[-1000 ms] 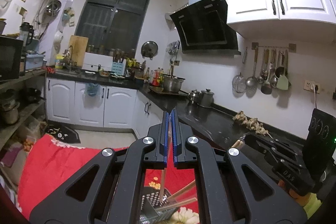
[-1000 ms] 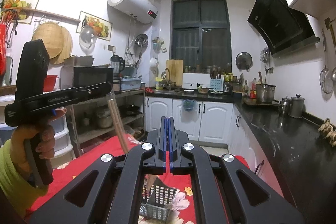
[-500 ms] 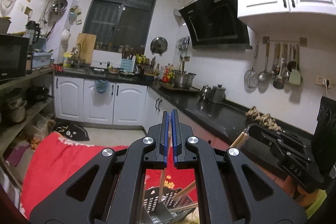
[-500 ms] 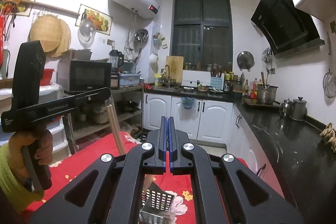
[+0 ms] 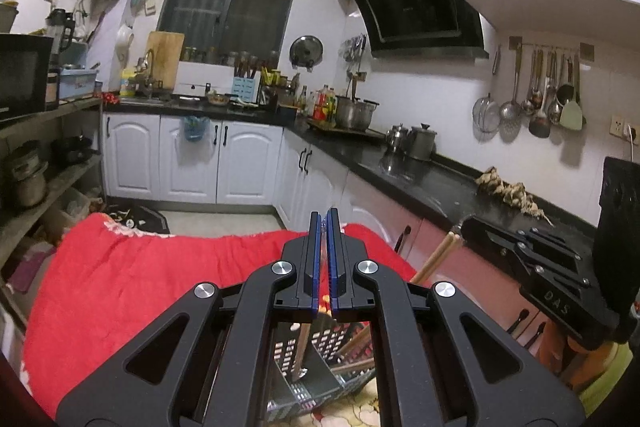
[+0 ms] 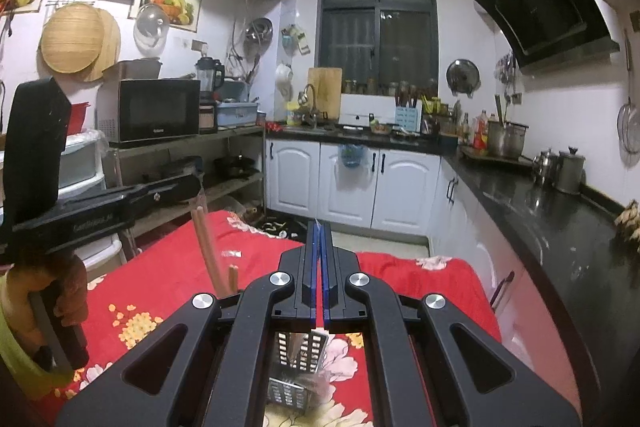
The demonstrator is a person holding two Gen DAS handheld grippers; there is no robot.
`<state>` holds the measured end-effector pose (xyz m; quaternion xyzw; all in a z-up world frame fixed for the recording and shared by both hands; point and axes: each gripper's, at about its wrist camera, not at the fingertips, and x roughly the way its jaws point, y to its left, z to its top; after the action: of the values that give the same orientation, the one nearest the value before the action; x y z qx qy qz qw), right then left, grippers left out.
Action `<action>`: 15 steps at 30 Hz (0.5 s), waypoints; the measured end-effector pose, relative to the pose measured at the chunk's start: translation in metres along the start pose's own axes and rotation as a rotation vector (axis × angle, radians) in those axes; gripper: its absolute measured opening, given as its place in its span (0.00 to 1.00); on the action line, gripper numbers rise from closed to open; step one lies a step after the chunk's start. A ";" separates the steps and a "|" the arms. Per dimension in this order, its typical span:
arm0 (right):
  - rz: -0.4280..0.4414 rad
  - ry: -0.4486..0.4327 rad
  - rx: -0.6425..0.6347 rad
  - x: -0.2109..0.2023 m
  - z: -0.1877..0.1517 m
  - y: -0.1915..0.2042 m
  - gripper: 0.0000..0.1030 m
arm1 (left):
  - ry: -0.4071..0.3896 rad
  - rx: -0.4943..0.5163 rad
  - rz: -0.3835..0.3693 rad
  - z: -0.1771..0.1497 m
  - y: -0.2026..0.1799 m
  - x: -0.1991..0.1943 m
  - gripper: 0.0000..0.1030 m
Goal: Organize utensils
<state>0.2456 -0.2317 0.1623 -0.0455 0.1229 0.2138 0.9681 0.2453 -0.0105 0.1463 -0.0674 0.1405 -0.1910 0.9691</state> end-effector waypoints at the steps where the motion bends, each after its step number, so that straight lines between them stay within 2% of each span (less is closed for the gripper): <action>1: 0.002 0.005 0.006 0.002 -0.003 0.000 0.02 | 0.005 0.001 -0.001 -0.003 0.000 0.001 0.01; 15: -0.030 0.043 0.075 0.010 -0.029 -0.007 0.05 | 0.060 -0.032 -0.005 -0.039 0.007 0.011 0.01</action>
<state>0.2509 -0.2382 0.1318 -0.0157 0.1511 0.1935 0.9693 0.2455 -0.0110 0.1055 -0.0774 0.1726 -0.1932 0.9628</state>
